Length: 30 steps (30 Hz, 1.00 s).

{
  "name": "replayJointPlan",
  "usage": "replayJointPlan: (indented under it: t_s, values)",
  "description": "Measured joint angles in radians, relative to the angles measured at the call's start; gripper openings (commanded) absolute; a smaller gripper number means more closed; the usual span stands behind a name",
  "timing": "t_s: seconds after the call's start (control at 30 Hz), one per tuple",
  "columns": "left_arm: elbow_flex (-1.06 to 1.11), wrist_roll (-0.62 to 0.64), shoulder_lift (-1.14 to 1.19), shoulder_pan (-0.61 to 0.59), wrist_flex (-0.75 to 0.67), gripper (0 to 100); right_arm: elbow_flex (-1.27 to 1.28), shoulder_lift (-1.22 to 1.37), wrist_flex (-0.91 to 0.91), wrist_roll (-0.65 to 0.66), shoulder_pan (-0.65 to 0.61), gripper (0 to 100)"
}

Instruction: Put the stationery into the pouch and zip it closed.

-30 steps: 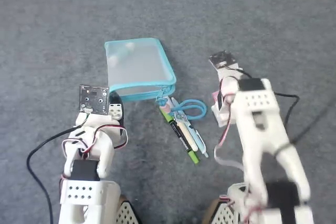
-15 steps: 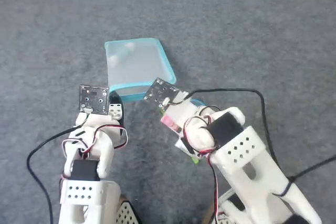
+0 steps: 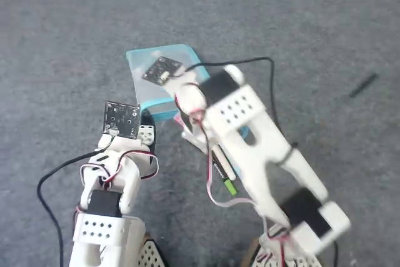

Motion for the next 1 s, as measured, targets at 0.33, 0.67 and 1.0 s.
replayJointPlan:
  t_s: [0.33, 0.67, 1.0]
  values:
    - [0.006, -0.006, 0.000, 0.041, 0.000, 1, -0.164, 0.143, 0.002, -0.064, 0.000, 0.6]
    - [0.026, -0.044, -0.002, 0.086, -0.002, 1, -0.247, 0.144, 0.002, -0.095, 0.043, 0.6]
    - [0.025, -0.044, -0.002, 0.103, 0.002, 1, -0.249, 0.144, 0.002, -0.140, 0.064, 14.7]
